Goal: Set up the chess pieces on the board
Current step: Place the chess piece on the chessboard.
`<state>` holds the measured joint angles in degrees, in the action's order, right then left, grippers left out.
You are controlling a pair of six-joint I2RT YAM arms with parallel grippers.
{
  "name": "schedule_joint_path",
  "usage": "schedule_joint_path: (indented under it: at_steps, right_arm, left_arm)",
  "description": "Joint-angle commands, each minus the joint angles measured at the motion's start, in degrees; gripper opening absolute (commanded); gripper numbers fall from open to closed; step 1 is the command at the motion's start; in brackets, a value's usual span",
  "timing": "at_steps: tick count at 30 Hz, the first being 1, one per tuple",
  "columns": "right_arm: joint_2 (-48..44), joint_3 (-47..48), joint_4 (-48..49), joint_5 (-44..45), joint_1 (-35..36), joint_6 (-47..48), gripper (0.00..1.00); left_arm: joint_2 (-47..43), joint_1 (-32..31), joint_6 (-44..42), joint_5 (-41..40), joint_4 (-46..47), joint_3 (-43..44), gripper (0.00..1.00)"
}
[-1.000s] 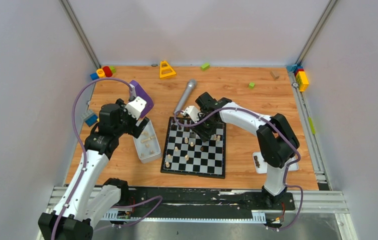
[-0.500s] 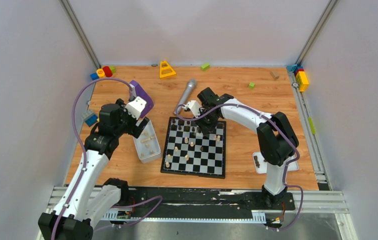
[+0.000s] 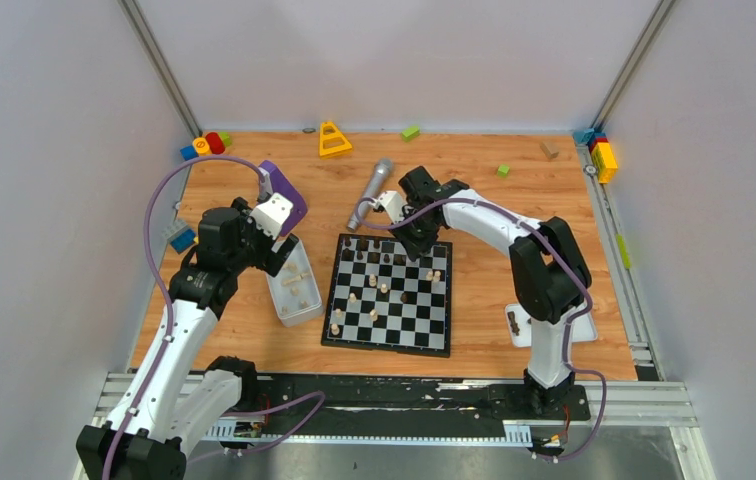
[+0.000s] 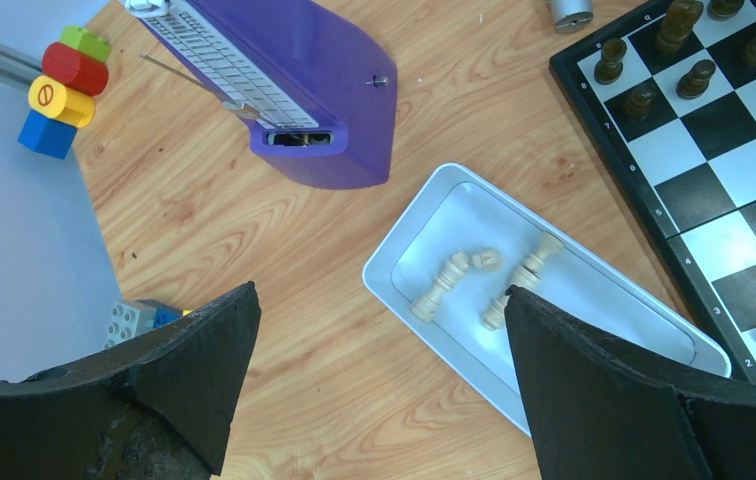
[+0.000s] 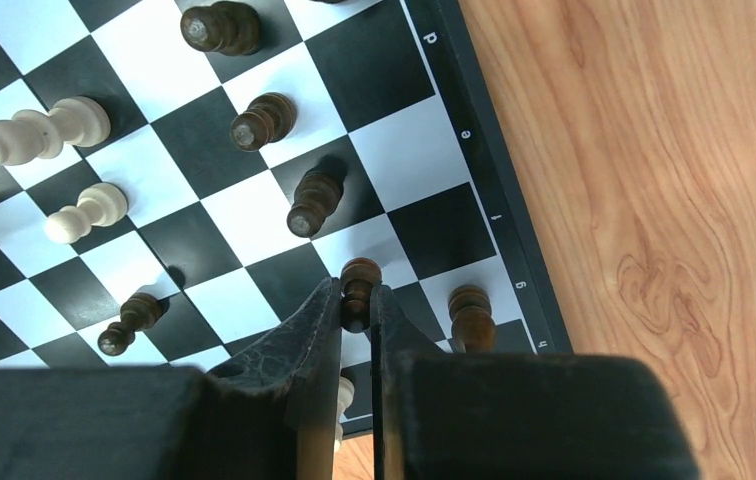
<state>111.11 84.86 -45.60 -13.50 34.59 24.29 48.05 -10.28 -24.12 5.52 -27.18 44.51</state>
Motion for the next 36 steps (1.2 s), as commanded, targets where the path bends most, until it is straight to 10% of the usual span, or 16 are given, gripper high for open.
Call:
schedule_joint_path:
  at_steps: [1,11,22,36]
  right_arm:
    - [0.94,1.64,0.25,0.03,-0.13,0.22,0.03]
    - [2.53,2.11,0.41,0.4,-0.14,0.49,0.09]
    - [-5.78,0.27,0.92,-1.26,-0.01,-0.86,0.54]
    - [-15.68,-14.85,3.74,-10.19,8.26,2.22,0.59]
  left_arm:
    - [-0.77,0.42,0.4,0.63,1.78,-0.1,1.0]
    - [-0.99,0.39,0.47,0.46,1.69,-0.13,1.0]
    - [-0.68,0.4,0.4,0.65,1.78,-0.14,1.0]
    - [-0.59,0.39,0.48,0.14,1.8,0.0,1.0]
